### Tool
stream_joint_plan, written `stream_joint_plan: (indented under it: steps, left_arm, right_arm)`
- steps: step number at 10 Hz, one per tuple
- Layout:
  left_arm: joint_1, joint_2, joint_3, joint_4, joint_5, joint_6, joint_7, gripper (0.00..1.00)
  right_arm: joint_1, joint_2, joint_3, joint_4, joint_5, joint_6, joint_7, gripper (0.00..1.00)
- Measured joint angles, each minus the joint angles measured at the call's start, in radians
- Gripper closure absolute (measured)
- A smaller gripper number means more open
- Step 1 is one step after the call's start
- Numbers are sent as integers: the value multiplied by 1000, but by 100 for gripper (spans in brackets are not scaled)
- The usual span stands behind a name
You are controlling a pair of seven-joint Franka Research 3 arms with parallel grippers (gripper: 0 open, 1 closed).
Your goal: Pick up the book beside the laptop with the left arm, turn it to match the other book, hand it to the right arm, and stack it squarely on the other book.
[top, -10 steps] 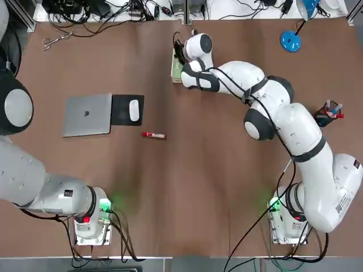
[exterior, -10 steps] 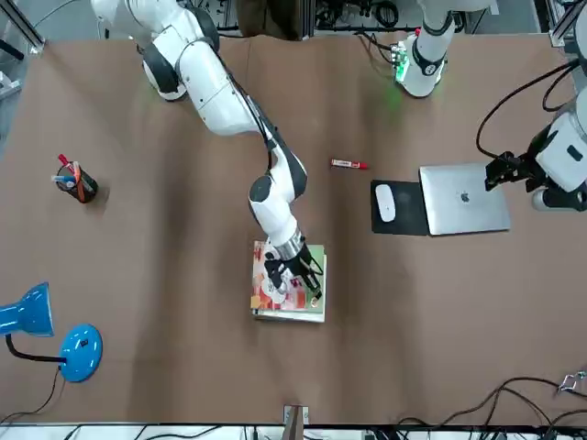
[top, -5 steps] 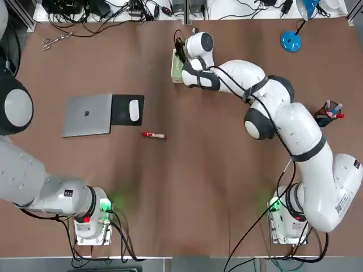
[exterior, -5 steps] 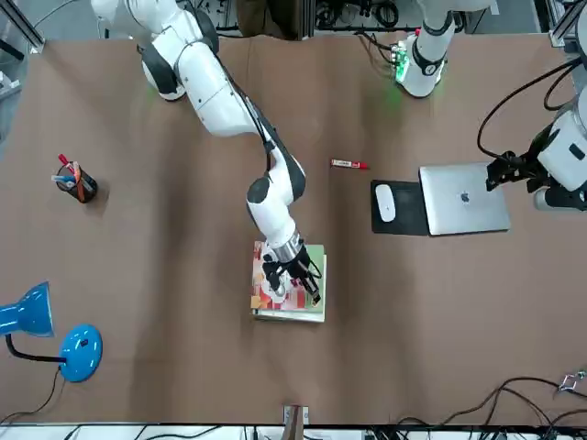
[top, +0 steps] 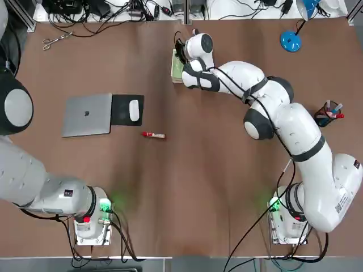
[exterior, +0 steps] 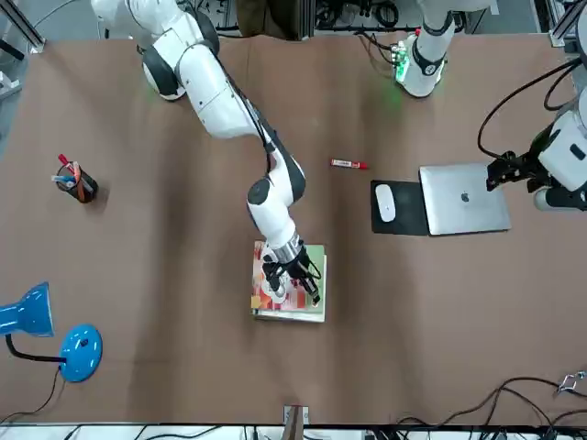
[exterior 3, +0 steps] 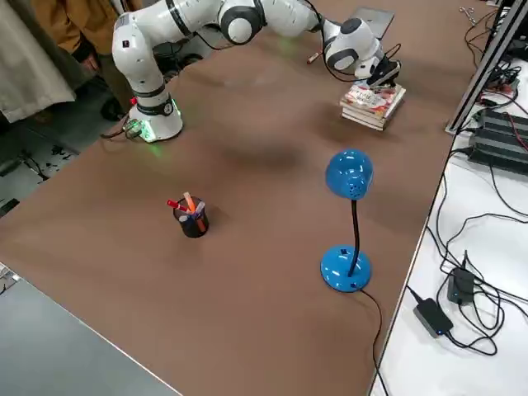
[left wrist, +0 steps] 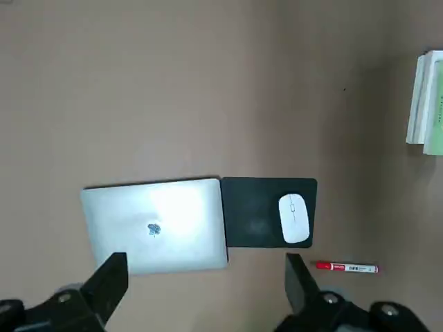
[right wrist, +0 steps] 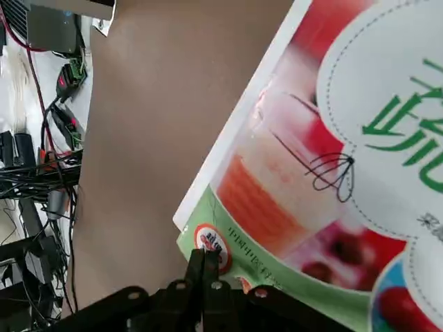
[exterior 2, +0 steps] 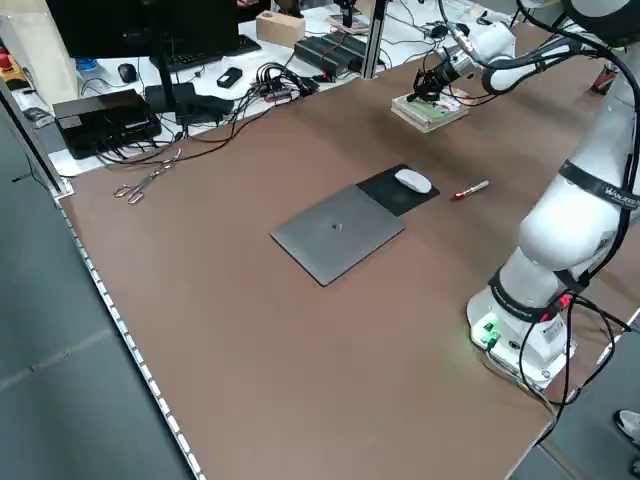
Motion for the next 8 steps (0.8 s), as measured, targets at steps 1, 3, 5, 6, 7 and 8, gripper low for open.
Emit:
stream_joint_plan:
  steps: [1, 3, 5, 6, 7, 8]
  left_arm:
    - [0, 0, 0, 0, 0, 0, 0, 0]
    - [0, 0, 0, 0, 0, 0, 0, 0]
    - [0, 0, 0, 0, 0, 0, 0, 0]
    - [0, 0, 0, 0, 0, 0, -1, 0]
    - [0, 0, 0, 0, 0, 0, -1, 0]
    - [0, 0, 0, 0, 0, 0, -1, 0]
  right_arm:
    - [0, 4, -3, 4, 0, 1, 0, 96]
    - [0, 11, -10, 15, 0, 1, 0, 96]
    - [0, 18, -13, 23, 0, 2, 0, 96]
    - [0, 20, -14, 26, 0, 2, 0, 96]
    - [0, 21, -14, 28, 0, 3, 0, 96]
    - [0, 21, -13, 32, 1, 2, 3, 96]
